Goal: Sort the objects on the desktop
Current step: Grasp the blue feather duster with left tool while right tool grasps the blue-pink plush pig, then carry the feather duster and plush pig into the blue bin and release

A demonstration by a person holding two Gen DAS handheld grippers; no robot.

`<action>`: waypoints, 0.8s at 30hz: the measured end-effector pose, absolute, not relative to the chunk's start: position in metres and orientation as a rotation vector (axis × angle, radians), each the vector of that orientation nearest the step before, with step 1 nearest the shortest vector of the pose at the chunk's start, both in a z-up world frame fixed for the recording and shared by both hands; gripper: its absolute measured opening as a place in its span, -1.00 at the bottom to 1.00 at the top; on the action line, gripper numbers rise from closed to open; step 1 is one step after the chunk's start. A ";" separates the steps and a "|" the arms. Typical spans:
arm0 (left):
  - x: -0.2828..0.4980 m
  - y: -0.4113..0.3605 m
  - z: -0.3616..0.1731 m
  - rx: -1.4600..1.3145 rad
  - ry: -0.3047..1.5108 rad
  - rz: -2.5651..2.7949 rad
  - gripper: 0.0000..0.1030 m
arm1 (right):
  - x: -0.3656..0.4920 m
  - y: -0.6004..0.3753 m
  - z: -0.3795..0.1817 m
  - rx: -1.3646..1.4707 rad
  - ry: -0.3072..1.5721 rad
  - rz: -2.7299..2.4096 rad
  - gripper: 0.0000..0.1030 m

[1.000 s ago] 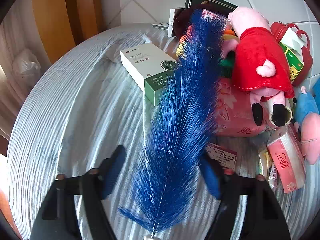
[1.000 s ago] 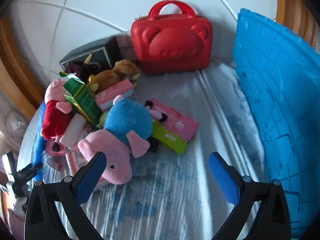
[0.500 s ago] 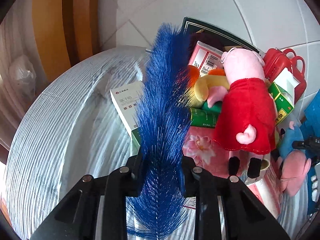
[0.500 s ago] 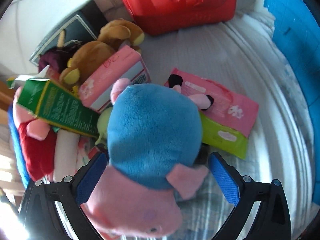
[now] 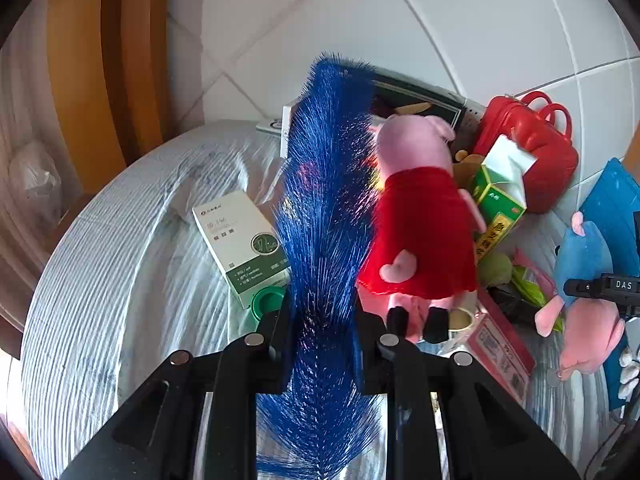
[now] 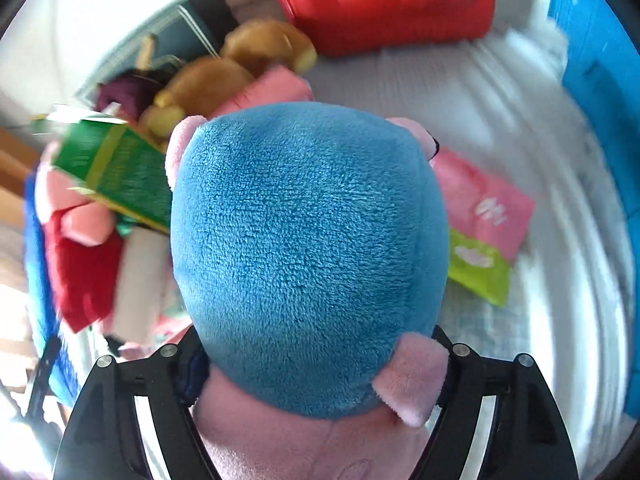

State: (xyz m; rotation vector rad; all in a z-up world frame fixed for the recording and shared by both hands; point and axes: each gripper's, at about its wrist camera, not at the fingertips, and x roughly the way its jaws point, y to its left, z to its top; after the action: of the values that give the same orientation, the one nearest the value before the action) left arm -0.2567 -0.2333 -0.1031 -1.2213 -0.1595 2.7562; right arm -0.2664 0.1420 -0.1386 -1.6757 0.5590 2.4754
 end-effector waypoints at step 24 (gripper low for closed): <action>-0.163 0.013 0.088 -0.787 -0.020 2.542 -0.58 | -0.086 0.303 0.108 -1.057 0.226 2.626 0.56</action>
State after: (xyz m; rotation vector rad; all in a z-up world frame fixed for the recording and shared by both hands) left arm -0.1630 0.0134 0.0881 -0.7874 -0.0196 2.5423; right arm -0.0864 0.3025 0.1081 -1.0568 0.2264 2.6262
